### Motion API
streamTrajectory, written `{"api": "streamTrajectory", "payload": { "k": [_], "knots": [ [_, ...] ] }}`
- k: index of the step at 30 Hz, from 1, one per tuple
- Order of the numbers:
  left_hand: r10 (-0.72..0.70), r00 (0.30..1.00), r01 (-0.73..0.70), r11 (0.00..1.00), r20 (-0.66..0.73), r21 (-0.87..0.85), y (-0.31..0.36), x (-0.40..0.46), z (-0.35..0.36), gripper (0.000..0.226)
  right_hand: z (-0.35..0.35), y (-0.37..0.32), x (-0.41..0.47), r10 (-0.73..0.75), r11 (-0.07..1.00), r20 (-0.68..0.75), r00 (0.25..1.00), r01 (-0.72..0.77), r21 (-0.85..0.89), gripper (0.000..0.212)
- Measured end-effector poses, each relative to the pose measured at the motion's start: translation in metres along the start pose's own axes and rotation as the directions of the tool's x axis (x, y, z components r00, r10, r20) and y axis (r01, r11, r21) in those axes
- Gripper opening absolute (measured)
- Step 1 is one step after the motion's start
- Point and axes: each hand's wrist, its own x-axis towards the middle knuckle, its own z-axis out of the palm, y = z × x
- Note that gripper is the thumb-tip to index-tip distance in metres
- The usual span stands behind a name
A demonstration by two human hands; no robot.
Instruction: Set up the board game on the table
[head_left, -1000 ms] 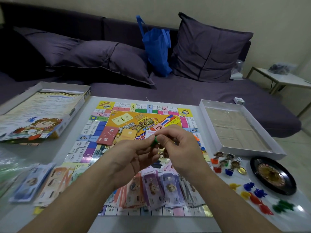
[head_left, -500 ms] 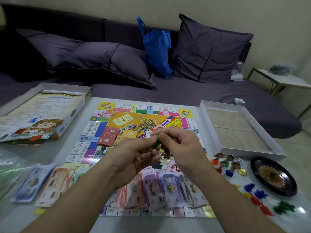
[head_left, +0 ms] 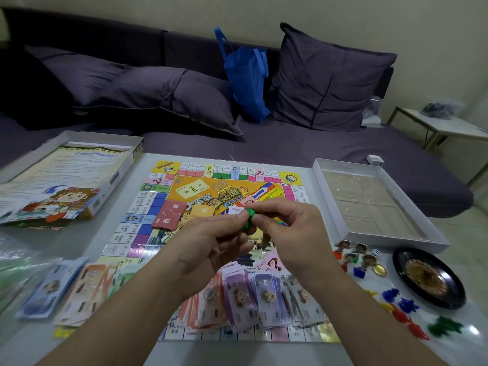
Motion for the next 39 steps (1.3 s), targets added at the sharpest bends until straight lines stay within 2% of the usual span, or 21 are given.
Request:
{"api": "streamTrajectory", "payload": {
  "k": [3, 8, 15, 22, 30, 36, 39],
  "knots": [
    [-0.016, 1.0, 0.016, 1.0, 0.011, -0.01, 0.0, -0.001, 0.0, 0.024, 0.0, -0.002, 0.0, 0.028, 0.999, 0.024, 0.999, -0.029, 0.039, 0.026],
    [-0.005, 1.0, 0.005, 0.999, 0.0, 0.039, 0.001, 0.0, 0.0, 0.028, -0.003, -0.001, 0.0, -0.035, 0.998, 0.073, 0.997, 0.039, -0.047, 0.02],
    [0.091, 0.995, -0.09, 0.996, -0.042, 0.018, -0.001, 0.003, 0.005, 0.03, -0.008, 0.001, 0.002, 0.056, 0.998, 0.027, 0.998, -0.057, 0.009, 0.015],
    [0.099, 0.993, -0.094, 0.992, -0.06, 0.082, 0.0, 0.001, 0.001, 0.036, -0.004, 0.004, 0.001, -0.03, 0.988, 0.065, 0.997, 0.039, -0.151, 0.022],
    [0.064, 0.996, -0.057, 0.993, -0.066, 0.101, -0.002, 0.001, 0.001, 0.034, -0.004, 0.008, 0.0, -0.036, 0.985, 0.062, 0.997, 0.046, -0.167, 0.021],
    [0.064, 0.996, -0.063, 0.998, -0.065, 0.015, -0.005, 0.004, -0.001, 0.034, 0.003, 0.011, -0.001, -0.037, 0.987, 0.017, 0.999, 0.039, -0.156, 0.02],
    [0.07, 0.996, -0.072, 0.997, -0.058, -0.021, -0.007, 0.006, -0.001, 0.033, 0.002, 0.007, -0.003, 0.0, 0.993, 0.058, 0.998, 0.007, -0.118, 0.023]
  ]
}}
